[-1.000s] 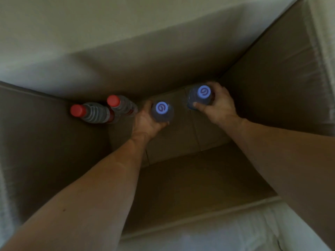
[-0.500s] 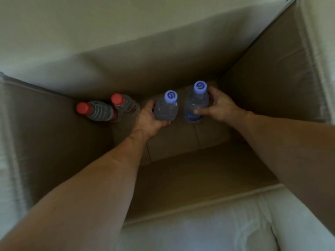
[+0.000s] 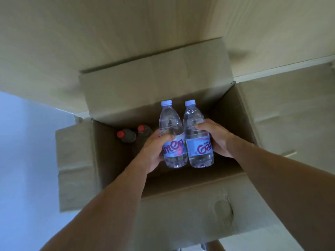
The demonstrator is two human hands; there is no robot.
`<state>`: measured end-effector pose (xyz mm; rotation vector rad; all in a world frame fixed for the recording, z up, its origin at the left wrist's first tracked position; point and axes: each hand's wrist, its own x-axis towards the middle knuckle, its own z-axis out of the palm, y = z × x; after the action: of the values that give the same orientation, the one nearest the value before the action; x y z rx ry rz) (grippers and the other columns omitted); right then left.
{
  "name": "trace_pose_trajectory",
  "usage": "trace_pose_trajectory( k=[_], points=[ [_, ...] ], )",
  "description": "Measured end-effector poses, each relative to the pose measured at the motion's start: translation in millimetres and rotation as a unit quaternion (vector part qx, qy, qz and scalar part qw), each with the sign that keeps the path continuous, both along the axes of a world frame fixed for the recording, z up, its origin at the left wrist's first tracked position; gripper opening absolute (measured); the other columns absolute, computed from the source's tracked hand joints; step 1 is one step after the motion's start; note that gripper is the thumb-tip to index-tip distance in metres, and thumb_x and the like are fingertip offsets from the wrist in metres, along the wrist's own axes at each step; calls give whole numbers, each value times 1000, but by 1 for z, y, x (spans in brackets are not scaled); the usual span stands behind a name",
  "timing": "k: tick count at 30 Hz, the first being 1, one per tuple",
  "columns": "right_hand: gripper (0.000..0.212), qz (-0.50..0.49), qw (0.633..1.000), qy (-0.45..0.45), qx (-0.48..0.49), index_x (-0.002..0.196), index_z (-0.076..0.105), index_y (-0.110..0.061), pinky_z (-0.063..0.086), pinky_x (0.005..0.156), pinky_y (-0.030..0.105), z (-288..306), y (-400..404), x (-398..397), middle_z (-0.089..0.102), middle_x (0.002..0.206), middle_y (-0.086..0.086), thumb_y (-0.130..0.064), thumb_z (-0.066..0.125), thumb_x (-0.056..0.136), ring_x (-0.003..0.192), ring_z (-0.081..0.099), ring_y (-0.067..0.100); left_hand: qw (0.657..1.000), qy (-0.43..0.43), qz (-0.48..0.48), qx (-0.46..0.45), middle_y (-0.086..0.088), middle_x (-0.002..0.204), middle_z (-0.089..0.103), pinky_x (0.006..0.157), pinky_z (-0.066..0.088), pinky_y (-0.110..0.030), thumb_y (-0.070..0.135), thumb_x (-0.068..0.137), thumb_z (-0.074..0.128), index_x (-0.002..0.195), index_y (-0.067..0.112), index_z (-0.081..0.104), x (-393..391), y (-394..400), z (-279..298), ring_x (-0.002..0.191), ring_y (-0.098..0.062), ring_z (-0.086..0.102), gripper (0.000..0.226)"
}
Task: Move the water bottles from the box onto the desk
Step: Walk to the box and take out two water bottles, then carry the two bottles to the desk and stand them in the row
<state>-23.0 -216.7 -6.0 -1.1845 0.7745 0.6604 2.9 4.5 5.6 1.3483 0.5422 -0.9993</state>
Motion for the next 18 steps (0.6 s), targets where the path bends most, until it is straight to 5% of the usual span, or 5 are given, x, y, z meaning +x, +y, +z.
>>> trace_pose_trajectory(
  k=[5,18],
  points=[
    [65,-40,999,-6,28,128,60,-16,48,103,56,84,8,8,71,117,15,-41,79,72,110,68,36,999,-22,22,-24,-26,124,64,96,52,-50,12,91,60,132,10,55,5,-10,85,106,-34,66,41],
    [62,-77,988,-105,87,129,57,-21,53,96,57,293,-15,10,71,118,16,-43,82,76,107,69,36,992,-125,8,13,-16,115,71,83,61,-48,22,93,70,126,19,53,27,-41,309,101,-33,73,36]
  ],
)
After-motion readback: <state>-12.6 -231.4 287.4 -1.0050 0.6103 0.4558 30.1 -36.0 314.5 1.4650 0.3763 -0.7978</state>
